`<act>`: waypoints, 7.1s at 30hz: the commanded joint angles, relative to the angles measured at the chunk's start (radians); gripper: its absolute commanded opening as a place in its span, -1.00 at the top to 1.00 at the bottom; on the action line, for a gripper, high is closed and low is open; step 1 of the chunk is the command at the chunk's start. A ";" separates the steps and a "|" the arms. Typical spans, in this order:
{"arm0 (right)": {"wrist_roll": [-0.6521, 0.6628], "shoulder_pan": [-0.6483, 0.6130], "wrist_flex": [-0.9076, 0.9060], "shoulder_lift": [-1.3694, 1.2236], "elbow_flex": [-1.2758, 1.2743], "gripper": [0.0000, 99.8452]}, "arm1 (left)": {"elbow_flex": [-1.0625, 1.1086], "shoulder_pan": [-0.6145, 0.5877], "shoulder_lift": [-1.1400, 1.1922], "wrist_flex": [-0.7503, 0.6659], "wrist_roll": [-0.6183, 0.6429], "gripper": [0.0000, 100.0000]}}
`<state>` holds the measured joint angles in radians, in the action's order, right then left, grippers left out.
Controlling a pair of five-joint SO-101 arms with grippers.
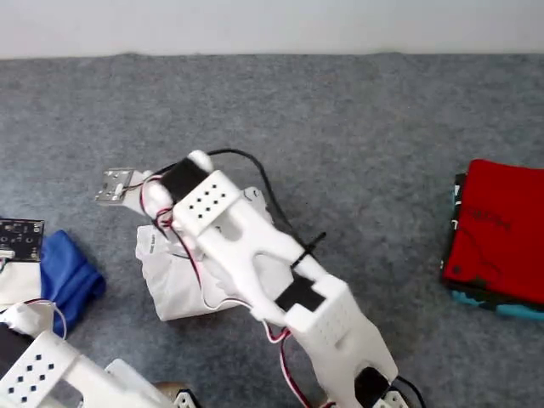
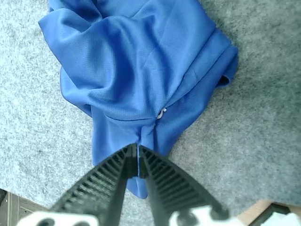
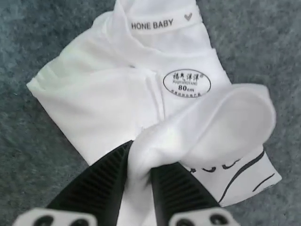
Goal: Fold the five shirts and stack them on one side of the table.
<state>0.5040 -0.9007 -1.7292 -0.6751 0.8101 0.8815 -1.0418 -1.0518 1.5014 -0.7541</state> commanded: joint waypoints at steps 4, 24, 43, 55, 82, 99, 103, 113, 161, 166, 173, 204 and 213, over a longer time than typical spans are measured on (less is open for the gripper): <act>0.006 -0.038 -0.004 -0.061 0.124 0.98 | -0.010 -0.002 -0.012 0.011 0.003 0.97; -0.015 0.007 -0.070 -0.045 0.301 0.84 | -0.010 0.000 -0.012 0.011 0.003 0.97; 0.040 0.010 -0.045 0.022 -0.273 0.98 | -0.010 -0.002 -0.012 0.009 0.003 0.97; -0.043 -0.097 -0.058 0.027 -0.078 0.98 | -0.008 -0.003 -0.012 0.011 0.003 0.97; -0.038 -0.166 -0.018 -0.104 0.146 0.98 | 0.044 -0.009 -0.012 0.011 0.003 0.97; -0.106 0.285 -0.068 0.182 -0.092 0.98 | -0.081 0.143 0.072 0.176 0.149 0.79; -0.106 0.386 -0.068 0.317 -0.206 0.98 | -0.226 0.285 0.230 0.238 0.275 0.79; -0.107 0.638 -0.067 0.607 -0.499 0.98 | -0.456 0.635 0.727 0.244 0.491 0.86; -0.103 0.871 -0.064 1.139 -1.057 0.98 | -0.888 0.832 1.356 0.063 0.488 0.97; -0.103 0.869 -0.064 1.136 -1.057 0.98 | -0.888 0.832 1.323 0.063 0.488 0.97; -0.107 0.866 -0.062 1.132 -1.057 0.98 | -0.885 0.832 1.226 0.157 0.451 0.85; -0.104 0.869 -0.062 1.132 -1.057 0.98 | -0.249 1.237 1.211 0.069 0.324 0.87; -0.103 0.866 -0.062 1.132 -1.057 0.98 | -0.475 1.142 1.134 0.203 0.327 0.90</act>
<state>0.4043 -0.0384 -1.7568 0.4342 -0.2532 0.4841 0.1120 0.1788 1.6502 -0.4242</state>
